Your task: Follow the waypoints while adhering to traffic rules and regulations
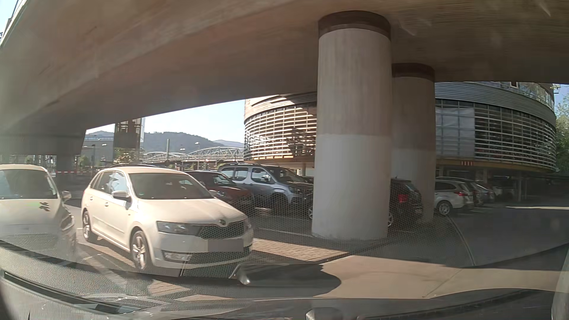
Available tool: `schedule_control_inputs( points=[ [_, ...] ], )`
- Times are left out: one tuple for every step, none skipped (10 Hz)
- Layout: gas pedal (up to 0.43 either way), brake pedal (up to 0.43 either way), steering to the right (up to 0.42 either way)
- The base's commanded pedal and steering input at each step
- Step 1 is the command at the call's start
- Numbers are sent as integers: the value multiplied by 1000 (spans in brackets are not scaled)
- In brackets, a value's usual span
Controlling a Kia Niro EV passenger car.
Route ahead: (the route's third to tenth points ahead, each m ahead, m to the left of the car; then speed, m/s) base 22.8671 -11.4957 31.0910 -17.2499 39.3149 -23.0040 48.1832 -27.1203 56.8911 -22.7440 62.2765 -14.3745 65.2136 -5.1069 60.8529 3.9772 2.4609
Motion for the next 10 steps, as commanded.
schedule_control_inputs(
  points=[
    [39,0,764],
    [47,0,755],
    [67,0,742],
    [79,0,723],
    [79,0,696],
    [79,0,675],
    [87,0,647],
    [87,0,620],
    [87,0,586],
    [87,0,563]
  ],
)
